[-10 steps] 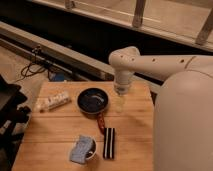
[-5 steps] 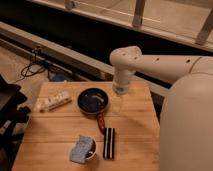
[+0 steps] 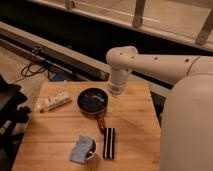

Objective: Drag the pepper across the table

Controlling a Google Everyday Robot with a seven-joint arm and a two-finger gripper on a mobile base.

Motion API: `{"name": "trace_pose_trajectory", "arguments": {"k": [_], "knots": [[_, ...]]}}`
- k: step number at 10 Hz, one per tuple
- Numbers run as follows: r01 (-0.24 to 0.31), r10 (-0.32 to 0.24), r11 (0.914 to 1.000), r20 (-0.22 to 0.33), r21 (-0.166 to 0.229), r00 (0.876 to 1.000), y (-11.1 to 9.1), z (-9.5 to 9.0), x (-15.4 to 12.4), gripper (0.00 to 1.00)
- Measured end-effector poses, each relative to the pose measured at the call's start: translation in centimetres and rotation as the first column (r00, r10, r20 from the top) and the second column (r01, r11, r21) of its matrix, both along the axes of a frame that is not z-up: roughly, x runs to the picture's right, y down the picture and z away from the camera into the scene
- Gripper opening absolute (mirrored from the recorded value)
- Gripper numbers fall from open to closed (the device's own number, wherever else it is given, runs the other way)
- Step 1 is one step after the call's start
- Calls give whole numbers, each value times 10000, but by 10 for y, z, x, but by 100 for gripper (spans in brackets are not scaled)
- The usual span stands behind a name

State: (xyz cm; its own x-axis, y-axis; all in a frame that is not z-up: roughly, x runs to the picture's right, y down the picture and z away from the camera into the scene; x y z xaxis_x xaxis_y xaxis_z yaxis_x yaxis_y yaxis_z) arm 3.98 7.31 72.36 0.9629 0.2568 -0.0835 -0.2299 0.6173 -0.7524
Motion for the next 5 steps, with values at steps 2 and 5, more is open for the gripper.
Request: {"name": "trace_pose_trajectory", "arguments": {"k": [2,5], "knots": [[-19,19,10000,17,87,10000,-1,-1,-1,80],[-877,941,9946,-1242,558,9878,16,1,-3,80]]}}
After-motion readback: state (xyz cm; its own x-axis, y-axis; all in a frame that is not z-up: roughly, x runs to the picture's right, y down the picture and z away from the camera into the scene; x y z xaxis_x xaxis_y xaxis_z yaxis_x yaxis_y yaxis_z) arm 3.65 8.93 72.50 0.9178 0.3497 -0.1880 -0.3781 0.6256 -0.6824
